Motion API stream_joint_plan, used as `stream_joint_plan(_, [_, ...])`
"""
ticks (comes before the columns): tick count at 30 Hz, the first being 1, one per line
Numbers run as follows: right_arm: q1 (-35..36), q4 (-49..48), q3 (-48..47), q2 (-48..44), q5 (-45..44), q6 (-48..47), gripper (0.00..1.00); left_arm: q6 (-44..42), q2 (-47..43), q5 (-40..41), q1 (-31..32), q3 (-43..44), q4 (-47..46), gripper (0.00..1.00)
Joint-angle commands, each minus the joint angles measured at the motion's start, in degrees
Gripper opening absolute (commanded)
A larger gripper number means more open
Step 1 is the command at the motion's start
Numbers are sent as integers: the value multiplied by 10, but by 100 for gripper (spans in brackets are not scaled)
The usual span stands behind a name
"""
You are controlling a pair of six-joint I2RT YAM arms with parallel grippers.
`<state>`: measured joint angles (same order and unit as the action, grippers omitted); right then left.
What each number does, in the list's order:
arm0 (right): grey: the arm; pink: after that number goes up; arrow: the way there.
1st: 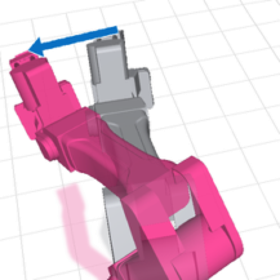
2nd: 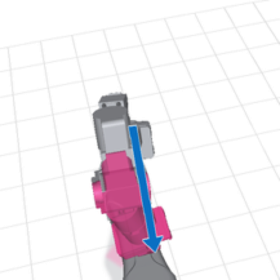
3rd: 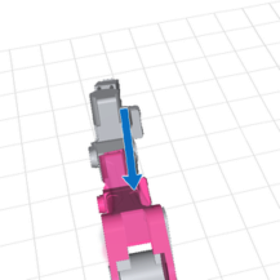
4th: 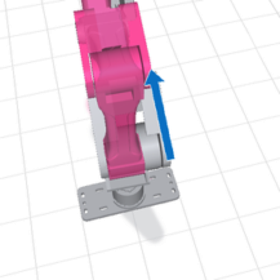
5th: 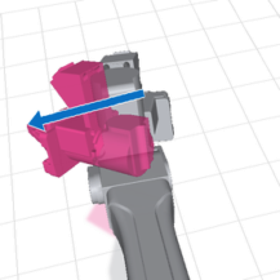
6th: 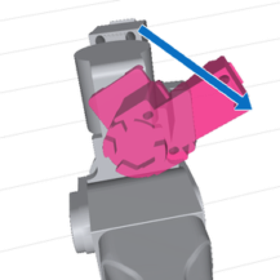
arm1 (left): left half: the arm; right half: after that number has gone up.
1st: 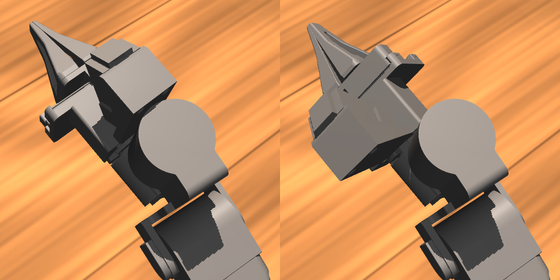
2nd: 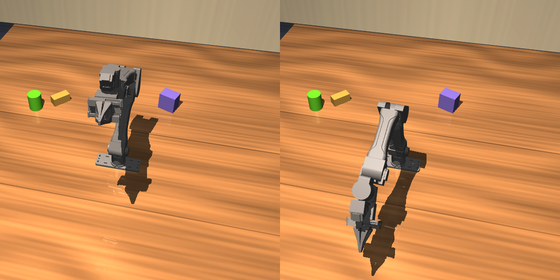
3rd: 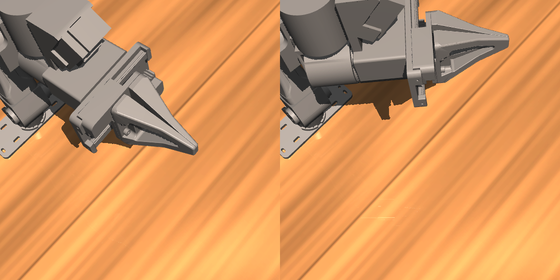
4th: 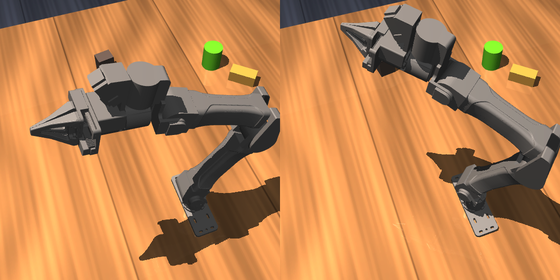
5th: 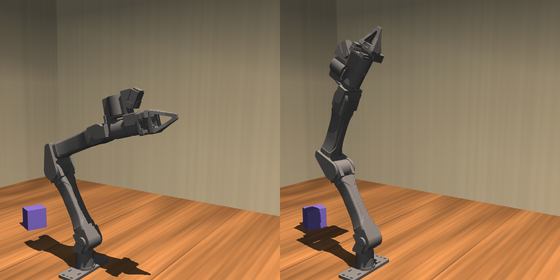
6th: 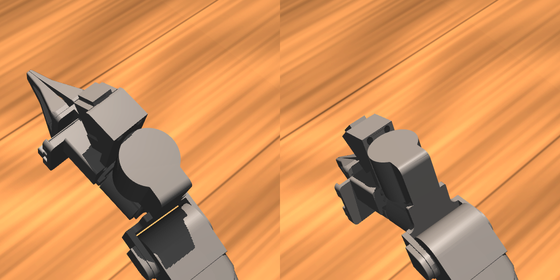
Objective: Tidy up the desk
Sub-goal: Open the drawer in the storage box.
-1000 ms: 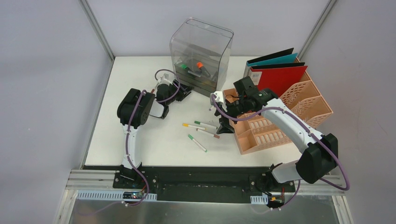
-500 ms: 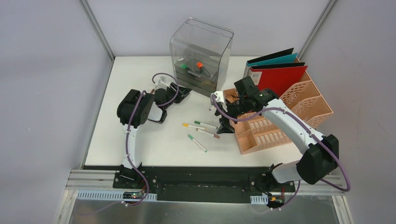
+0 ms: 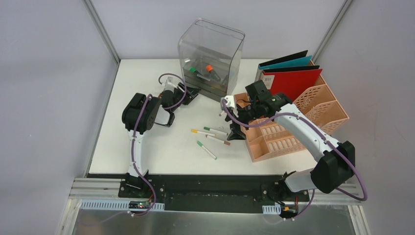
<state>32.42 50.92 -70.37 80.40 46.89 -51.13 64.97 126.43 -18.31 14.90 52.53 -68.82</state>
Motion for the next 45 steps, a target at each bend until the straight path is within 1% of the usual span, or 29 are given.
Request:
stream_joint_plan(1, [-3,-4,-12,-19,7,-13,93,11,0,0,-2,28,31,50])
stream_joint_plan(10, [-3,-4,-12,-18,5,-13,93,25,12,6,-2,69,94,47])
stream_joint_plan(12, [-3,-4,-12,-18,6,-13,93,26,13,8,-2,73,104,40])
stream_joint_plan(15, [-3,-4,-12,-18,5,-13,93,29,17,10,-2,77,119,24])
stream_joint_plan(17, [-3,-3,-12,-18,4,-14,93,33,19,10,-3,77,125,20])
stream_joint_plan(18, [-3,-3,-12,-18,4,-14,93,33,19,9,-3,74,123,17])
stream_joint_plan(21, [-3,-3,-12,-18,4,-14,93,34,17,9,-4,59,104,0])
stream_joint_plan(26, [-3,-3,-13,-17,4,-14,93,22,-14,16,-11,2,78,0])
stream_joint_plan(32, [-3,-3,-12,-15,6,-14,93,6,-56,5,-16,-103,1,0])
stream_joint_plan(33, [-3,-3,-11,-14,7,-14,93,4,-60,0,-16,-119,-7,4])
stream_joint_plan(34, [-2,-3,-11,-14,7,-14,93,2,-64,-5,-17,-129,-13,10])
stream_joint_plan(37, [-3,-4,-12,-12,6,-13,93,-11,-85,-11,-17,-161,-24,33])
stream_joint_plan(40, [-3,-5,-11,-9,2,-13,93,-36,-131,-10,-18,-196,-24,47])
stream_joint_plan(42, [-3,-5,-11,-7,1,-13,93,-58,-176,-11,-18,-222,-18,51])
stream_joint_plan(45, [-3,-4,-11,-4,3,-13,93,-113,-264,-10,-19,-257,48,54])
